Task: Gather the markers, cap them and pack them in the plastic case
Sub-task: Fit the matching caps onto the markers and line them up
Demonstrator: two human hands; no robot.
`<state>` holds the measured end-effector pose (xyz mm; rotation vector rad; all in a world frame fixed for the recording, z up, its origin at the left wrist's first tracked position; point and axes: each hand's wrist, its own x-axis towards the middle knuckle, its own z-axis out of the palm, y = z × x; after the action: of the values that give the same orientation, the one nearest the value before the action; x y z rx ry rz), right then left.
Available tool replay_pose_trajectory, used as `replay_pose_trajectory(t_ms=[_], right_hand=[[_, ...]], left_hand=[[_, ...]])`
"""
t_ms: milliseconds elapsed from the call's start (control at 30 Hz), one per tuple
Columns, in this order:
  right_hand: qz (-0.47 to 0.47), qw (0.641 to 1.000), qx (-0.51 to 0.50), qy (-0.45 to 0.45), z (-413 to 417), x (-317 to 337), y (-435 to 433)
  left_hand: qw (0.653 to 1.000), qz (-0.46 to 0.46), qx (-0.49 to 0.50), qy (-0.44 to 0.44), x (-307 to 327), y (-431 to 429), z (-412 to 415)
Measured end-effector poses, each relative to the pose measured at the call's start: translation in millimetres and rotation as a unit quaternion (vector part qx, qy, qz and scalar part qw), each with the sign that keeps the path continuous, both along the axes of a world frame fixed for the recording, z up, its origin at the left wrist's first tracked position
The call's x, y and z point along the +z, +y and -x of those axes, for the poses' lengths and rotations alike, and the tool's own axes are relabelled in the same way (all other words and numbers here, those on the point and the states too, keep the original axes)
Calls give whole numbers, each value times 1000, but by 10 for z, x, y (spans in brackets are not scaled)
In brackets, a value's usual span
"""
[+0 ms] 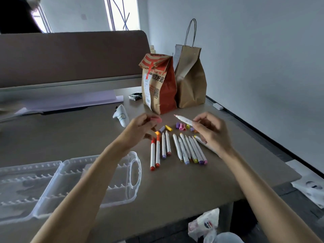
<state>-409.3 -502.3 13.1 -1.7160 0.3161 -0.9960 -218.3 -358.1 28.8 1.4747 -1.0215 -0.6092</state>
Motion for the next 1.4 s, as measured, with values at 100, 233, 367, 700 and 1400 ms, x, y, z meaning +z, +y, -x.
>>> replay_pose_trajectory(t_ms=[100, 233, 367, 700, 1400], right_hand=[[31, 999, 4, -36, -72, 5, 137], [29, 995, -23, -87, -41, -117, 262], [69, 995, -45, -60, 8, -158, 265], [82, 996, -20, -28, -50, -206, 280], [30, 998, 36, 41, -142, -173, 336]], left_hand=[[999, 29, -26, 37, 27, 128, 19], [998, 37, -32, 36, 15, 177, 4], [999, 21, -33, 24, -17, 191, -7], [998, -1, -60, -4, -66, 166, 19], [1000, 30, -1, -8, 31, 168, -4]])
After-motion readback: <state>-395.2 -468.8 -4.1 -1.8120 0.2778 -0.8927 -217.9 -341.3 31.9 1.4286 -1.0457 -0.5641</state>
